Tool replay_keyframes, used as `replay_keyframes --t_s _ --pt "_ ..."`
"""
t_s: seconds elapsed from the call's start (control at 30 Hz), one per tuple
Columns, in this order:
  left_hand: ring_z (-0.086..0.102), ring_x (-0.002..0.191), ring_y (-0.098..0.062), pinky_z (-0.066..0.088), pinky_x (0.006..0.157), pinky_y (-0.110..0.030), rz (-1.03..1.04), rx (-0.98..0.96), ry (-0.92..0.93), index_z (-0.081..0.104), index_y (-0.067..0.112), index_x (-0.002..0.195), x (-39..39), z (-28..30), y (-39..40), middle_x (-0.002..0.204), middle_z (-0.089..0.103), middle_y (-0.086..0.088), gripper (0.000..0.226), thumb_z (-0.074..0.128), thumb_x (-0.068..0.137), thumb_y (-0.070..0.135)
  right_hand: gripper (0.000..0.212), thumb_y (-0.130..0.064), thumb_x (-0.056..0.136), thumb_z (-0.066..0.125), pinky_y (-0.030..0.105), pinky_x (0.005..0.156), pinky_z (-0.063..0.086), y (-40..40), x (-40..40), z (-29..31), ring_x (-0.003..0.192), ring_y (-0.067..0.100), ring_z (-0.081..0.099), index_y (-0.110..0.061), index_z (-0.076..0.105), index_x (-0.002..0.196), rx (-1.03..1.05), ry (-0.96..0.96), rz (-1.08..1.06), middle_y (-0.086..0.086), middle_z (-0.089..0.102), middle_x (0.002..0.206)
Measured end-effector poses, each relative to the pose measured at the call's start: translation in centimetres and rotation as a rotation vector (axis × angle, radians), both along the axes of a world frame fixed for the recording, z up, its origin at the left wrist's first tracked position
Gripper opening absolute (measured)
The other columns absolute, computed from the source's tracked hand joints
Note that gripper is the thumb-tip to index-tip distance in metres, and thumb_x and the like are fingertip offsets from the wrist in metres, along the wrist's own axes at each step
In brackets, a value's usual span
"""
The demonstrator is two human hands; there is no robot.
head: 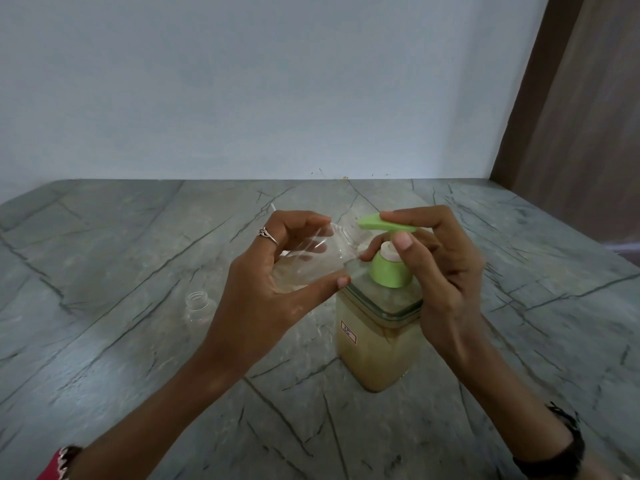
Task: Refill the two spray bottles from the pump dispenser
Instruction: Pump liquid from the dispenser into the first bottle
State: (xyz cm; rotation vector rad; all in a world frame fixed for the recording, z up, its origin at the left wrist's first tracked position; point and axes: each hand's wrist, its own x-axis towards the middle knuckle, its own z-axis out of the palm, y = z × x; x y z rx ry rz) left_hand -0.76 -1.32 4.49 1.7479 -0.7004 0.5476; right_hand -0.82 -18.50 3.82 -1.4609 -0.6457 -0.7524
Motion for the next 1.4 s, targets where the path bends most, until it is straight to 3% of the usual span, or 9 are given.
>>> replay_keyframes --t_s 0.1,0.23,0.43,0.63,0.87,1.03,1.17,1.27,1.4 --pt "0.062 0.099 -0.002 0.047 0.081 -0.01 0.008 0.023 -0.006 0.053 0.031 0.107 0.14 -0.06 -0.01 0.109 0.063 0.015 0.047 0.075 0.066 0.033 0.009 -0.024 0.087 0.053 0.045 0.063 0.055 0.06 0.24 -0.03 0.068 0.029 0.069 -0.021 0.061 0.09 0.025 -0.007 -0.004 0.01 0.069 0.074" --pt "0.063 0.099 -0.001 0.047 0.081 -0.01 -0.012 0.026 0.013 0.054 0.029 0.108 0.12 -0.14 -0.08 0.108 0.064 0.017 0.047 0.075 0.066 0.032 0.009 -0.031 0.085 0.055 0.05 0.06 0.054 0.04 0.54 -0.02 0.068 0.028 0.069 -0.036 0.062 0.084 0.014 -0.008 -0.023 0.005 0.07 0.074" --pt "0.063 0.098 -0.001 0.049 0.08 -0.011 -0.012 0.006 0.021 0.053 0.034 0.106 0.09 0.08 -0.02 0.106 0.064 0.019 0.046 0.075 0.065 0.034 0.019 -0.028 0.089 0.046 0.053 0.058 0.051 -0.29 0.5 -0.63 0.072 0.028 0.067 -0.03 0.057 0.105 -0.08 -0.055 -0.006 0.0 0.069 0.081" --pt "0.064 0.098 -0.004 0.049 0.081 -0.013 -0.007 -0.005 0.021 0.054 0.033 0.106 0.02 0.02 -0.08 0.106 0.065 0.017 0.046 0.075 0.065 0.034 0.024 -0.03 0.09 0.044 0.053 0.057 0.05 -0.28 0.55 -0.76 0.071 0.03 0.066 -0.035 0.057 0.109 -0.095 -0.062 -0.033 0.001 0.069 0.081" --pt "0.064 0.099 -0.007 0.049 0.081 -0.014 -0.014 -0.008 0.029 0.054 0.03 0.107 -0.08 -0.11 -0.11 0.108 0.065 0.012 0.047 0.076 0.066 0.031 0.017 -0.025 0.087 0.05 0.051 0.061 0.053 0.0 0.54 -0.11 0.071 0.027 0.069 -0.037 0.061 0.093 -0.034 -0.055 -0.036 0.004 0.07 0.075" --pt "0.063 0.1 -0.001 0.047 0.081 -0.009 -0.005 0.021 0.021 0.053 0.031 0.108 -0.03 -0.33 -0.18 0.108 0.064 0.019 0.048 0.075 0.065 0.034 0.015 -0.03 0.084 0.05 0.051 0.055 0.052 -0.02 0.65 0.08 0.068 0.024 0.07 -0.043 0.057 0.08 -0.048 -0.024 -0.088 -0.003 0.071 0.076" --pt "0.063 0.099 -0.002 0.048 0.081 -0.011 0.007 0.027 0.011 0.052 0.033 0.108 -0.01 -0.27 -0.18 0.109 0.063 0.017 0.048 0.074 0.065 0.035 0.01 -0.032 0.088 0.048 0.05 0.055 0.051 -0.02 0.43 -0.22 0.069 0.026 0.068 -0.033 0.056 0.094 -0.085 -0.082 -0.068 0.0 0.069 0.077" --pt "0.064 0.097 -0.004 0.049 0.079 -0.012 0.013 0.01 0.01 0.053 0.033 0.107 -0.01 -0.22 -0.16 0.109 0.063 0.013 0.047 0.074 0.065 0.035 0.021 -0.044 0.092 0.046 0.048 0.057 0.052 -0.04 0.38 -0.47 0.072 0.025 0.067 -0.03 0.055 0.105 -0.119 -0.095 -0.07 -0.002 0.068 0.082" --pt "0.065 0.096 -0.007 0.05 0.08 -0.015 0.012 -0.005 0.013 0.053 0.033 0.107 0.04 -0.29 -0.15 0.108 0.064 0.012 0.047 0.074 0.065 0.036 0.022 -0.03 0.089 0.044 0.044 0.06 0.054 -0.11 0.36 -0.4 0.074 0.019 0.068 -0.026 0.056 0.107 -0.137 -0.087 -0.078 -0.002 0.067 0.084"
